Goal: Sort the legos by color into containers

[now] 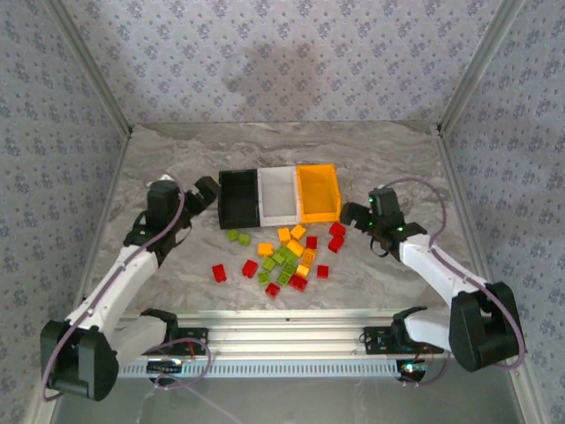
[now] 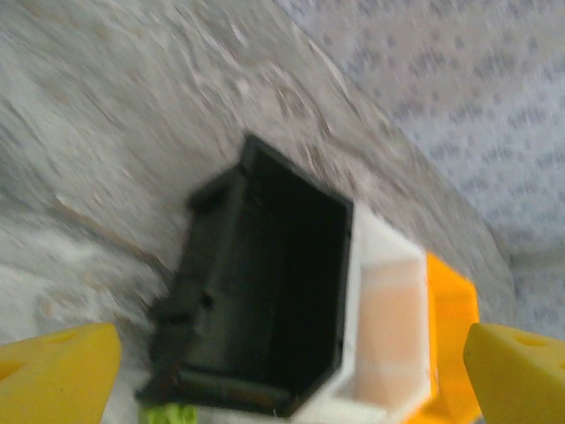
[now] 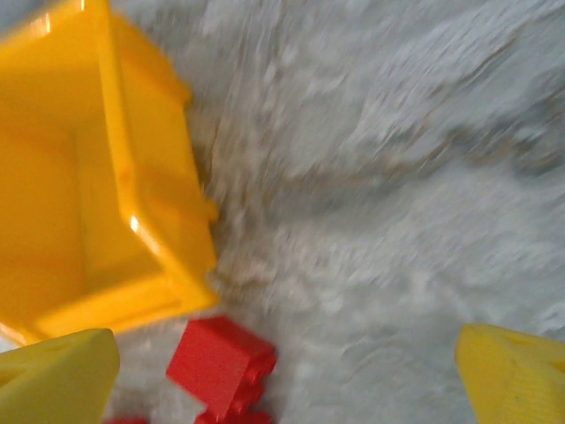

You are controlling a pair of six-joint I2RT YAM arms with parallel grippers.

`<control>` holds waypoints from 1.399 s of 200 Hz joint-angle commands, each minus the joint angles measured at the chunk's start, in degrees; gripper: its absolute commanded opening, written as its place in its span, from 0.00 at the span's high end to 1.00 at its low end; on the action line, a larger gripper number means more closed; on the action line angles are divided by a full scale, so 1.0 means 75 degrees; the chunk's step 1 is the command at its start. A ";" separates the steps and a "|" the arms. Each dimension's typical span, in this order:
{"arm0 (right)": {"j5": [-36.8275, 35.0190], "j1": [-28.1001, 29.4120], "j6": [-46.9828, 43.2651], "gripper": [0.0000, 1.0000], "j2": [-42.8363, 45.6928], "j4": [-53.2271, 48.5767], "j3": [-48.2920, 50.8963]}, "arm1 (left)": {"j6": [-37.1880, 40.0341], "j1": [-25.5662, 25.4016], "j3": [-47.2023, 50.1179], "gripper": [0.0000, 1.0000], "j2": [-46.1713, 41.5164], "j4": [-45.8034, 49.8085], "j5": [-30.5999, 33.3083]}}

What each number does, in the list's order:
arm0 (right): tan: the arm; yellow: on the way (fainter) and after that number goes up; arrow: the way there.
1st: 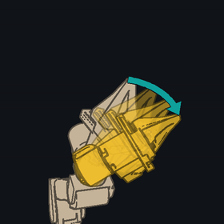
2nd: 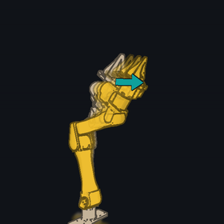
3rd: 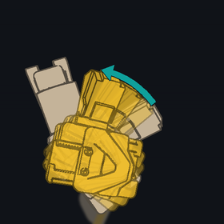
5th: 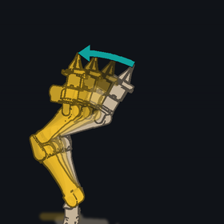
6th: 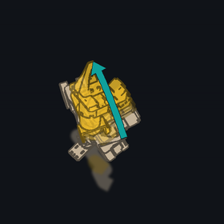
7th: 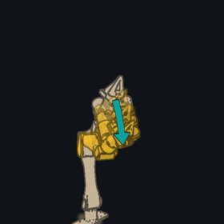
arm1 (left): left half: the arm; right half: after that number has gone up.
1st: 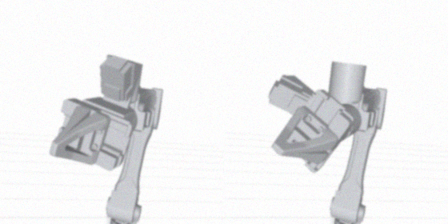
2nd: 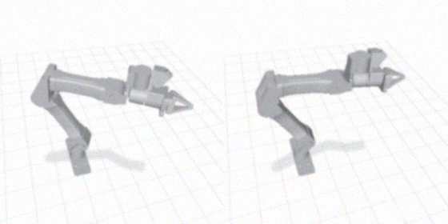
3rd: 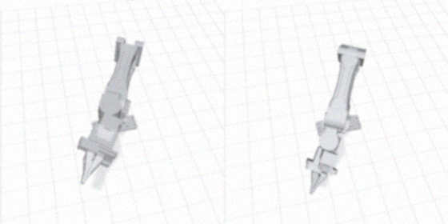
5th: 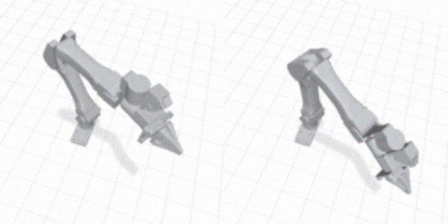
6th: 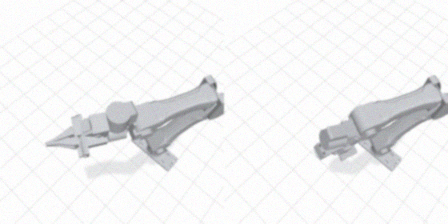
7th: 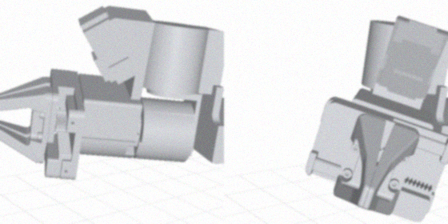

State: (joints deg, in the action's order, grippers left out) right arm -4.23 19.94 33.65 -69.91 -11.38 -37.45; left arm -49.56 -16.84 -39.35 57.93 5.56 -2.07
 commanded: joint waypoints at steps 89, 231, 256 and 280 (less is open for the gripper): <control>-0.2084 0.2176 0.2704 0.20 -0.1581 -0.0240 -0.0094 | -0.0061 -0.0673 0.0562 0.00 -0.0227 0.0657 0.0410; -0.1518 0.2665 0.1516 0.64 -0.0537 -0.0640 -0.0681 | -0.0043 -0.0762 0.0265 0.01 -0.0223 0.1403 0.0706; -0.1358 0.2519 0.0718 0.64 -0.0937 -0.1113 -0.1783 | -0.0020 -0.0809 0.0207 0.00 -0.0273 0.1750 0.0720; -0.1163 0.2183 0.0388 0.62 -0.1902 -0.1037 -0.2694 | 0.0049 -0.0804 0.0192 0.01 -0.0324 0.2015 0.0655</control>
State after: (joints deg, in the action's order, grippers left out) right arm -14.70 38.52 41.80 -78.15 -16.75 -52.07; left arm -50.19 -22.63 -35.09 57.06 16.93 2.28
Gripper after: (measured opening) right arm 0.376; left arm 0.995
